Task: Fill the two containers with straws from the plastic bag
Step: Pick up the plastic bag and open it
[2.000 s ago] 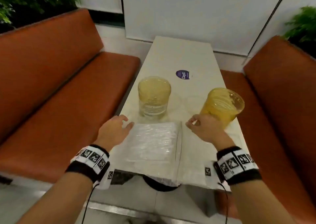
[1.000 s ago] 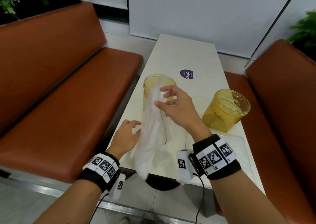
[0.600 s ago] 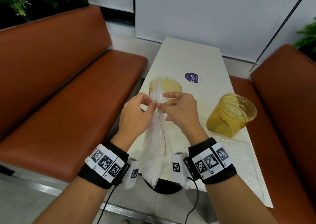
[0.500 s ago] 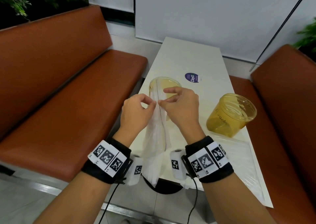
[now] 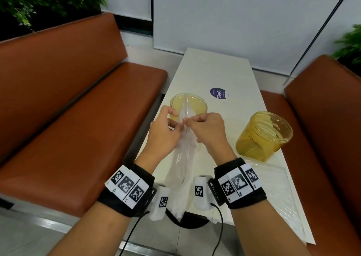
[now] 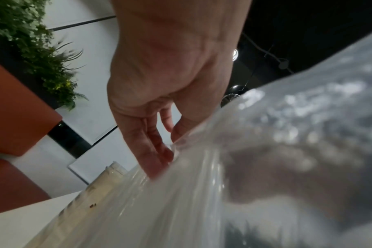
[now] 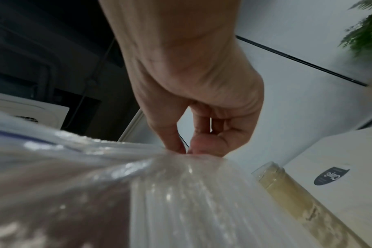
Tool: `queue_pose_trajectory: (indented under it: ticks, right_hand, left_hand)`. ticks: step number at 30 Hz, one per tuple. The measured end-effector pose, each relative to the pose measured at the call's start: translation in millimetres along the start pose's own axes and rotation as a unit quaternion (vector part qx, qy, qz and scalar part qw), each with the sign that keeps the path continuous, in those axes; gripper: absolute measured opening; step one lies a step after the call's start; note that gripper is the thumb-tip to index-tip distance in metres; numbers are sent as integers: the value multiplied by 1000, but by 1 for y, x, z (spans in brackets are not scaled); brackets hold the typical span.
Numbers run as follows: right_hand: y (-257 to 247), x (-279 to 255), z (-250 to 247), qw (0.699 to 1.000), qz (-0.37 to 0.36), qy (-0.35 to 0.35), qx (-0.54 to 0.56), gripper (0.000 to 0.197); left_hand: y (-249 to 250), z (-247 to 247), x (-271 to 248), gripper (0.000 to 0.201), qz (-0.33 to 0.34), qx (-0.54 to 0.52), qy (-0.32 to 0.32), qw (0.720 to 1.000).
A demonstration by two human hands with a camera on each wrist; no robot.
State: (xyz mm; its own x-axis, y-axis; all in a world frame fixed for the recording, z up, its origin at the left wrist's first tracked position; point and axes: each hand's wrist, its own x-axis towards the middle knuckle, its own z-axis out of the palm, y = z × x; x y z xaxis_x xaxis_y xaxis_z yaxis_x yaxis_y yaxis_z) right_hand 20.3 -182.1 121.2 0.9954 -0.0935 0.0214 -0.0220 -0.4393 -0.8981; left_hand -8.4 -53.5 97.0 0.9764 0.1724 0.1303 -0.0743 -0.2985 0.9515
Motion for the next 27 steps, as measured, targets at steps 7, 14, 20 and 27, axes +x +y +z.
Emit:
queue_pose_trajectory:
  ticks: [7, 14, 20, 27]
  right_hand:
    - [-8, 2, -6, 996, 58, -11, 68, 23]
    - [-3, 0, -7, 982, 85, -62, 159, 28]
    - [3, -4, 5, 995, 24, -35, 86, 26]
    - [2, 8, 20, 992, -57, 57, -95, 24]
  left_hand:
    - [11, -5, 1, 20, -66, -26, -31, 997]
    - [10, -11, -1, 24, -114, -162, -58, 978]
    - [8, -5, -2, 13, -72, -98, 27, 992]
    - [10, 6, 13, 18, -59, -22, 104, 993]
